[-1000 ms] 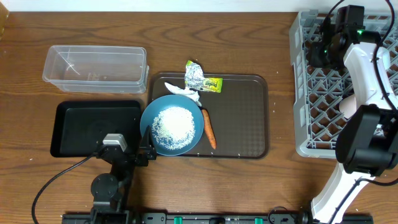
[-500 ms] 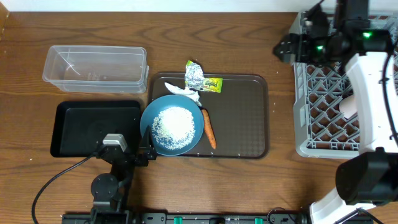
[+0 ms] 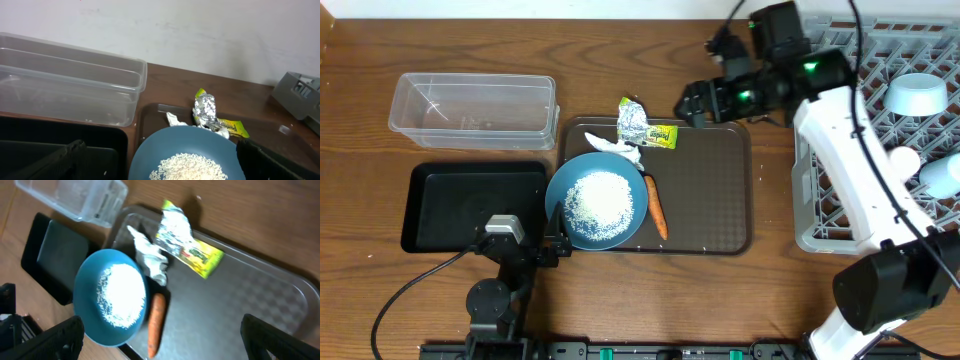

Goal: Sort waste into correct bins and load items into the dishwasher rack

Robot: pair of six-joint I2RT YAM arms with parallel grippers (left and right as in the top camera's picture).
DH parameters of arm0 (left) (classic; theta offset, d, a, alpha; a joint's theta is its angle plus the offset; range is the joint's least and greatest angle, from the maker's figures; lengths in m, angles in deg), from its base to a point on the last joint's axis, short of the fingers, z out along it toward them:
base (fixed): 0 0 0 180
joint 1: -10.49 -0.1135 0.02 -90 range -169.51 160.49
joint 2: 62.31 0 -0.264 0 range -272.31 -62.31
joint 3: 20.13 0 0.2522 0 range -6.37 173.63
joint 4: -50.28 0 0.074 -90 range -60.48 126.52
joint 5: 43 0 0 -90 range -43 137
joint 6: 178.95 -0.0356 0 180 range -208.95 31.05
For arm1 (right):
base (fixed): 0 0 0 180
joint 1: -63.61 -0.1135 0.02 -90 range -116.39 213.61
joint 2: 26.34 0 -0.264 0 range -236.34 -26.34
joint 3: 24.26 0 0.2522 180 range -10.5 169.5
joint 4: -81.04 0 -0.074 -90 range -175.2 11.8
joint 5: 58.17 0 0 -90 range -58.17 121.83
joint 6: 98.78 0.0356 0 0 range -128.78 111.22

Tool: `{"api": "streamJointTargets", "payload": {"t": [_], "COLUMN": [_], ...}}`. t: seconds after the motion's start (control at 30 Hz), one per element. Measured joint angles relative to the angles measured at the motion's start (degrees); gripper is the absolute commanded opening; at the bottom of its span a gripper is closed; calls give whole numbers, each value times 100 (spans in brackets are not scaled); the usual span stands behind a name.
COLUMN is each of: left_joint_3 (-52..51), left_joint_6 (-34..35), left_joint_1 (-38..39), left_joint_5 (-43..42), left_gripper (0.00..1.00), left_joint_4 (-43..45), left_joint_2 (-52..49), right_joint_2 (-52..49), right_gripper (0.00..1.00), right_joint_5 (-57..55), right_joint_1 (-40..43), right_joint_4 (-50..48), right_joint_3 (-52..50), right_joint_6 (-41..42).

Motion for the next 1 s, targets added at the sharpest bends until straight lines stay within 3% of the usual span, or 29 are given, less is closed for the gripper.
{"api": "streamJointTargets", "payload": {"t": [0.43,1.0], "left_joint_3": [0,0], "left_joint_6": [0,0], "left_joint_1": [0,0], "left_joint_5": [0,0], "left_gripper": [98,98], "left_joint_4": [0,0], "left_joint_2": [0,-52], "right_joint_2": [0,0], "right_gripper": [99,99], "right_joint_5": [-1860,-2157], "right_joint_1": [-225,-225], "right_joint_4": [229,52], "right_joint_3": [0,0], "right_joint_6": [2,2]}}
